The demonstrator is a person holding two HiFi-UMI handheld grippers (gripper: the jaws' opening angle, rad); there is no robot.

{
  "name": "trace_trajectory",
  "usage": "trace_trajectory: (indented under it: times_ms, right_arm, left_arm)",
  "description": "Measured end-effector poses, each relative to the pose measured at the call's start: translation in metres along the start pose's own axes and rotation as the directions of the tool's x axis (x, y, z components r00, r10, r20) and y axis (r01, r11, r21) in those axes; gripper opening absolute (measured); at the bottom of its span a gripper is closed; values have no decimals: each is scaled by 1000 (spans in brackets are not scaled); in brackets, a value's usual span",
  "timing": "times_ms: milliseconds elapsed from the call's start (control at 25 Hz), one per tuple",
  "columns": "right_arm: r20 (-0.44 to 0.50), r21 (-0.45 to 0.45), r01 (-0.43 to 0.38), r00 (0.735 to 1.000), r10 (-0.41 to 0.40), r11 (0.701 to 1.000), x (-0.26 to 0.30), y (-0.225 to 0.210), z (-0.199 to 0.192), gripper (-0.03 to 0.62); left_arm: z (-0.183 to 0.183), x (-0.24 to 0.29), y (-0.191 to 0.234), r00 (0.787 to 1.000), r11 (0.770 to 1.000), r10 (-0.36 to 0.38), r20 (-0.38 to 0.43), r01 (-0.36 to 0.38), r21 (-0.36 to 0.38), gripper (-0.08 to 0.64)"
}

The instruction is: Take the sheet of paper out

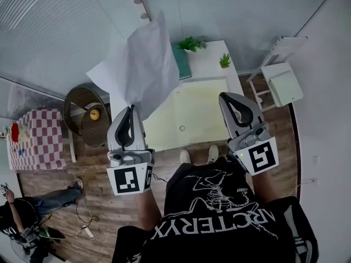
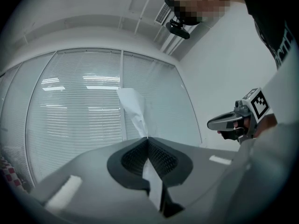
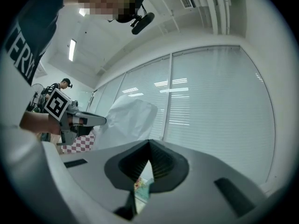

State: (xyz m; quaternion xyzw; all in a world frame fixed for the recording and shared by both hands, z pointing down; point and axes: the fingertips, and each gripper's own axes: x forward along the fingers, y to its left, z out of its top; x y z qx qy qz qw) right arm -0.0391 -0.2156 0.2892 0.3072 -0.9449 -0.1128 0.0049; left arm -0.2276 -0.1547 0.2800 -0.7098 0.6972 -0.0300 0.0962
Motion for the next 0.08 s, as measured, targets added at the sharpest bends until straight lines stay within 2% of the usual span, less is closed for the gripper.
trace_trajectory:
  times_ms: [80]
  right_arm:
    - [-4,-15,5,1000,-5,1000,0,-3,-1,11]
  left_arm:
    - [0,2,-1,1000,1000,-2,1,2,-1,11]
